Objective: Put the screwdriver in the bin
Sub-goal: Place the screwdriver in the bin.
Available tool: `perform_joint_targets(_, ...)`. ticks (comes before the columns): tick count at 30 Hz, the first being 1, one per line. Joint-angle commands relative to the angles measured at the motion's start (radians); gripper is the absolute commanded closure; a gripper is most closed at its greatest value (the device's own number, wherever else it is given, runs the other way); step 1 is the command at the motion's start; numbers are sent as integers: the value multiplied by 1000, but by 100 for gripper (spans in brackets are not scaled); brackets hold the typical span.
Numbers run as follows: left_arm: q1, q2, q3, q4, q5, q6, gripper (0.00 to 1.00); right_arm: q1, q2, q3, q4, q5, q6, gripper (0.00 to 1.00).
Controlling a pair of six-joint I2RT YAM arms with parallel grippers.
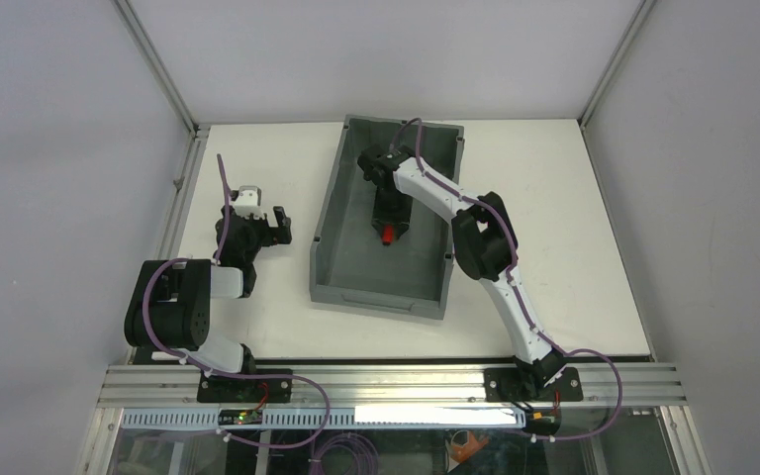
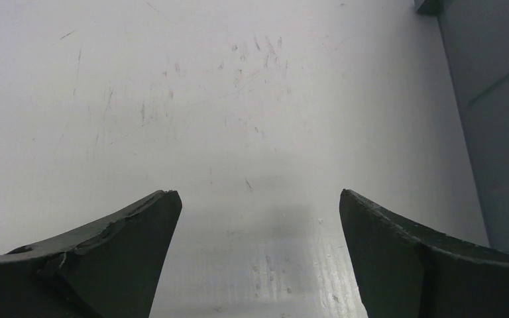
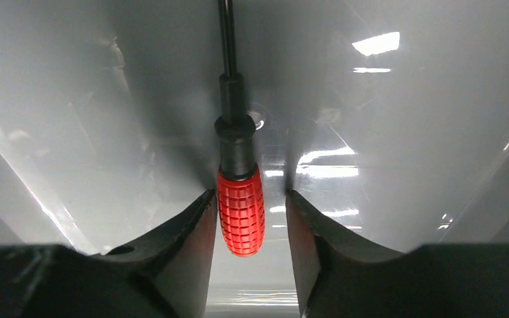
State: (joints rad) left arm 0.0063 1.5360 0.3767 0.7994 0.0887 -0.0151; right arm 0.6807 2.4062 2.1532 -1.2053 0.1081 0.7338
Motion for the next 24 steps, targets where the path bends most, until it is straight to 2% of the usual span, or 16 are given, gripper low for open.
perform_joint_targets(1, -5, -30, -9, 34, 21, -9, 1, 7, -15, 3, 15, 3, 19, 51)
perform_joint_targets(24, -5, -30, -9, 34, 22, -9, 1, 14, -256, 117, -23, -13, -45, 20)
